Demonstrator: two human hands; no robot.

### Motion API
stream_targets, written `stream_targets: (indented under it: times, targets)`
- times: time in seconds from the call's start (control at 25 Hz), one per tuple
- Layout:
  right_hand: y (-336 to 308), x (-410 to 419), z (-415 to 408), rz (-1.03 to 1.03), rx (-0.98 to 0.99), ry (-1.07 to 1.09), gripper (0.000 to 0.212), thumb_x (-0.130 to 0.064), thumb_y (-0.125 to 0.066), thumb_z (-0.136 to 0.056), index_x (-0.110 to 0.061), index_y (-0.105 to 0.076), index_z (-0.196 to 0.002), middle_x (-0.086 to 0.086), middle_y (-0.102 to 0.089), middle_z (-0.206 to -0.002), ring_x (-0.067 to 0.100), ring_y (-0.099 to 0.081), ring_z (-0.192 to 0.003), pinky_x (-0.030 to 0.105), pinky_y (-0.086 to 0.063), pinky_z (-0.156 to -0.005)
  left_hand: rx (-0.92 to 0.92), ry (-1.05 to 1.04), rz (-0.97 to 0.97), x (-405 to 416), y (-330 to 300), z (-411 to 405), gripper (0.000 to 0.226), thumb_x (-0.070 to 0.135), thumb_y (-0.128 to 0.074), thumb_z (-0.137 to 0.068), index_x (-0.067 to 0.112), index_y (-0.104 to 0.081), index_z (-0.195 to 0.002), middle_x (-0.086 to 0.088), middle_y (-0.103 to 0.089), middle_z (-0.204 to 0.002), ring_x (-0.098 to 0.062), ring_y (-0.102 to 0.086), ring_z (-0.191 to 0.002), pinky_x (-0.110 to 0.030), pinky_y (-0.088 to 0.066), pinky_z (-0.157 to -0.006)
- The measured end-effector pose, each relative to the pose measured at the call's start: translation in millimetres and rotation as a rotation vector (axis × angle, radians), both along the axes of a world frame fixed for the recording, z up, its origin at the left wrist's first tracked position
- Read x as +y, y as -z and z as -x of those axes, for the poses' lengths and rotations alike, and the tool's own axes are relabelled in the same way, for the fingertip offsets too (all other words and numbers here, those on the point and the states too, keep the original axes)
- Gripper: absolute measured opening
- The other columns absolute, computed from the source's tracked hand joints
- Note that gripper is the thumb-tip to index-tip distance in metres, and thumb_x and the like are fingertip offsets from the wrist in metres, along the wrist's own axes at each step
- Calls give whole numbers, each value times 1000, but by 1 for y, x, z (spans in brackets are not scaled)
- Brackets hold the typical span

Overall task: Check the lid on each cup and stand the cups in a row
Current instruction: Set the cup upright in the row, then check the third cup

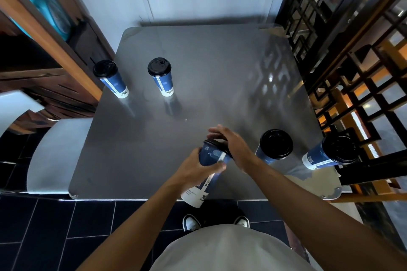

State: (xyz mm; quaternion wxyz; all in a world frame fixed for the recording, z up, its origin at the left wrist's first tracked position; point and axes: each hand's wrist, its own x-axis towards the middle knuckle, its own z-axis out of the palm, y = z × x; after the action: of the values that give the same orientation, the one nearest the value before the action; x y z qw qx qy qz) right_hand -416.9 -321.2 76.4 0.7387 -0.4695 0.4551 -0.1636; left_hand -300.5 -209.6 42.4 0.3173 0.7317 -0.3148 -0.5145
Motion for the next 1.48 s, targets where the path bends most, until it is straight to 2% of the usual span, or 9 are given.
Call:
stream_targets:
  times: [0.12, 0.2, 0.36, 0.48, 0.56, 0.72, 1.12, 1.32, 1.48]
  targets:
    - [3, -3, 2, 55, -50, 42, 32, -18, -44, -106, -3, -58, -130, 12, -64, -120, 8, -66, -97, 23, -53, -86, 502, -355, 18, -4, -6, 4, 79, 64, -74, -76, 13, -54, -134, -21, -76, -103, -37, -75, -77, -51, -62, -63]
    - [6, 1, 2, 8, -85, 25, 23, -15, -43, -104, -9, -55, -123, 10, -61, -113, 16, -62, -95, 28, -51, -83, 745, -440, -16, -8, -15, 2, 81, 68, -67, -83, 9, -53, -137, -27, -72, -105, -41, -73, -75, -51, -60, -63]
    - [10, 9, -5, -51, -82, 42, 24, -19, -49, -104, -19, -55, -127, 7, -65, -115, 22, -63, -97, 26, -56, -71, 890, -517, -69, -19, -27, 1, 78, 71, -54, -90, 11, -57, -139, -22, -70, -108, -38, -71, -74, -54, -61, -67]
    - [10, 14, -13, -117, -55, 118, 27, -24, -49, -104, -18, -56, -129, 14, -65, -123, 28, -62, -100, 48, -54, -90, 859, -593, -90, -28, -36, 4, 69, 61, -48, -97, 8, -56, -140, -21, -65, -110, -37, -64, -78, -50, -56, -75]
    - [12, 17, -14, -190, -29, 148, 36, -27, -47, -105, -9, -54, -134, 25, -62, -131, 32, -60, -101, 62, -46, -101, 817, -615, -116, -31, -39, 3, 57, 55, -49, -98, 7, -62, -125, -19, -69, -97, -35, -66, -73, -47, -56, -76]
    - [7, 19, -11, -323, -16, 141, 46, -33, -42, -106, -3, -50, -140, 28, -61, -134, 34, -60, -101, 54, -48, -101, 717, -518, -222, -29, -39, 0, 45, 56, -54, -91, 15, -65, -104, -8, -73, -72, -23, -71, -54, -32, -57, -50]
    - [7, 20, -12, -333, -33, 143, 45, -31, -38, -107, -2, -51, -139, 27, -64, -125, 35, -59, -103, 55, -45, -103, 680, -484, -228, -29, -34, -2, 42, 56, -52, -92, 16, -67, -94, -5, -73, -66, -21, -70, -49, -29, -55, -45]
    - [8, 19, -13, -332, -49, 145, 45, -31, -40, -107, -3, -50, -139, 29, -62, -131, 36, -59, -103, 56, -45, -104, 646, -494, -240, -30, -36, -3, 43, 58, -52, -91, 18, -67, -94, -5, -72, -65, -21, -70, -50, -29, -56, -49]
    - [8, 18, -14, -307, -20, 117, 47, -33, -39, -106, -2, -51, -138, 30, -59, -136, 35, -58, -102, 59, -43, -107, 460, -370, -319, -26, -35, -6, 61, 73, -43, -87, 19, -70, -97, -4, -75, -75, -23, -69, -71, -34, -53, -69]
